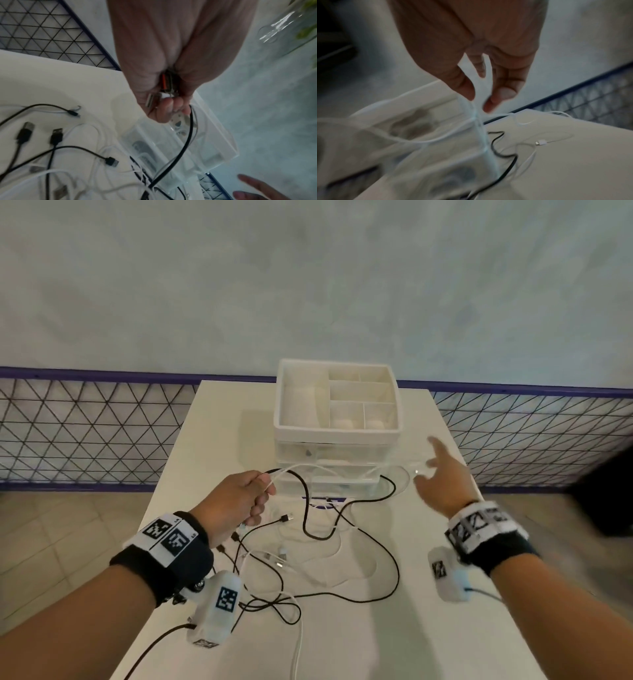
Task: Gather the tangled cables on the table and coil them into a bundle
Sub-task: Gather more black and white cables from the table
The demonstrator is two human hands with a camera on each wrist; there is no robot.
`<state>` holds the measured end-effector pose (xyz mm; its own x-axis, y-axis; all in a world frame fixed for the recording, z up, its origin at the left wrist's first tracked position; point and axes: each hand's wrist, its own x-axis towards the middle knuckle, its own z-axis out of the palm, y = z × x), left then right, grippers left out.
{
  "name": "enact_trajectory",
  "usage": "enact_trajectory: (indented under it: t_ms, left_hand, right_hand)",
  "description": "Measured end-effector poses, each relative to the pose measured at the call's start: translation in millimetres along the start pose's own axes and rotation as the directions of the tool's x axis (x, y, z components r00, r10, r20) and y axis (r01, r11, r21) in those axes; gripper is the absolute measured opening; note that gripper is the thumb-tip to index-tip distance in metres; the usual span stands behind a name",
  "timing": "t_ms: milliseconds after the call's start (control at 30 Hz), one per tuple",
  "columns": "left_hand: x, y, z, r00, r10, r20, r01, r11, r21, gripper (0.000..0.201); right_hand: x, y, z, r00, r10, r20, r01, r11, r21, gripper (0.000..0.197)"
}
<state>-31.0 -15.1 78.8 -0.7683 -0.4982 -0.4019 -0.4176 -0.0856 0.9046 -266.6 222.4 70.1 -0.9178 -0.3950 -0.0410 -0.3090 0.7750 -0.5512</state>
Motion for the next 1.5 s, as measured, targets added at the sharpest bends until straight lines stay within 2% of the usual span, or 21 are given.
enact_trajectory:
  t_ms: [33, 67, 100, 167, 200, 233, 333, 367, 467, 567, 667, 733, 833, 900, 1033, 1133, 1200, 1300, 1367, 1433, 1500]
  left_hand:
    - [0, 4, 1, 1.000, 0.008, -0.002, -0.008, 1.000, 0.007, 0.030]
    - [0, 8, 3, 1.000, 0.014, 0.002, -0.014, 1.000, 0.016, 0.030]
    - [-1, 13, 4, 1.000, 0.010, 0.009, -0.010, 1.000, 0.016, 0.030]
    - [-6, 23, 8, 0.999, -0.009, 0.034, 0.009, 1.000, -0.009, 0.029]
    - [-8, 28, 10, 0.999, -0.013, 0.045, 0.014, 1.000, -0.017, 0.028]
    - [-10, 32, 11, 0.999, -0.011, 0.051, 0.012, 1.000, -0.021, 0.027]
    - [-12, 38, 11, 0.999, 0.008, 0.039, -0.006, 0.998, -0.057, 0.028]
    - [-13, 39, 9, 1.000, 0.012, 0.027, -0.010, 0.997, -0.078, 0.029]
    - [-14, 39, 4, 1.000, 0.028, -0.001, -0.028, 0.992, -0.123, 0.030]
    - [-17, 38, 13, 0.995, 0.098, 0.019, -0.096, 0.991, -0.089, 0.029]
    - [-21, 39, 30, 0.989, 0.143, 0.037, -0.142, 0.989, -0.036, 0.028]
    - [-20, 41, 37, 0.985, 0.172, 0.014, -0.171, 0.984, -0.054, 0.030]
    - [-19, 43, 40, 0.982, 0.177, 0.068, -0.176, 0.984, -0.026, 0.031]
    - [-20, 41, 38, 0.982, 0.116, 0.148, -0.103, 0.990, -0.092, 0.032]
    - [-25, 44, 25, 0.967, 0.060, 0.249, -0.018, 0.985, -0.170, 0.031]
    - [-22, 49, 12, 0.979, 0.084, 0.187, -0.057, 0.987, -0.148, 0.029]
    - [-19, 49, 5, 0.988, 0.092, 0.121, -0.071, 0.983, -0.167, 0.029]
    - [-16, 48, -3, 0.994, 0.083, 0.065, -0.069, 0.979, -0.191, 0.029]
    - [-14, 47, -12, 0.997, 0.074, 0.030, -0.064, 0.969, -0.237, 0.028]
    - [-13, 42, -22, 0.997, 0.067, 0.024, -0.062, 0.981, -0.182, 0.028]
    - [-13, 33, -25, 0.997, 0.055, 0.046, -0.054, 0.998, -0.016, 0.031]
  right_hand:
    - [-14, -4, 13, 0.994, -0.100, -0.039, 0.100, 0.995, 0.012, 0.046]
    - [-29, -10, 27, 0.980, -0.199, 0.021, 0.198, 0.979, 0.045, 0.032]
    - [-45, -17, 42, 0.942, -0.271, 0.196, 0.260, 0.962, 0.079, 0.029]
    - [-75, -28, 75, 0.729, -0.278, 0.625, 0.287, 0.954, 0.089, 0.047]
    - [-85, -27, 95, 0.647, -0.224, 0.729, 0.298, 0.954, 0.029, 0.062]
    - [-93, -26, 112, 0.632, -0.158, 0.759, 0.304, 0.951, -0.055, 0.068]
    - [-100, -26, 135, 0.731, -0.073, 0.679, 0.222, 0.966, -0.134, 0.042]
    - [-98, -30, 133, 0.731, -0.089, 0.676, 0.195, 0.977, -0.083, 0.035]
    - [-88, -56, 101, 0.663, -0.284, 0.693, 0.112, 0.952, 0.284, 0.039]
    - [-78, -90, 57, 0.746, -0.399, 0.534, 0.001, 0.802, 0.598, 0.031]
    - [-71, -112, 28, 0.851, -0.358, 0.383, -0.094, 0.614, 0.783, 0.024]
    - [-71, -116, 21, 0.884, -0.308, 0.350, -0.153, 0.518, 0.841, 0.020]
    - [-62, -114, 10, 0.945, -0.218, 0.243, -0.090, 0.541, 0.836, 0.015]
    - [-52, -109, -3, 0.968, -0.164, 0.187, -0.056, 0.589, 0.806, 0.014]
    - [-32, -85, -18, 0.979, -0.140, 0.152, 0.012, 0.773, 0.635, 0.025]
    - [-18, -55, -12, 0.982, -0.040, 0.184, -0.032, 0.928, 0.372, 0.028]
    - [-13, -33, -3, 0.971, 0.069, 0.227, -0.116, 0.972, 0.203, 0.030]
    - [-7, -6, 8, 0.936, 0.240, 0.259, -0.259, 0.965, 0.041, 0.033]
    - [-4, 8, 9, 0.891, 0.365, 0.269, -0.390, 0.920, 0.042, 0.037]
    - [1, 13, 3, 0.855, 0.424, 0.298, -0.488, 0.853, 0.186, 0.034]
    - [7, 1, -17, 0.860, 0.429, 0.276, -0.508, 0.762, 0.402, 0.025]
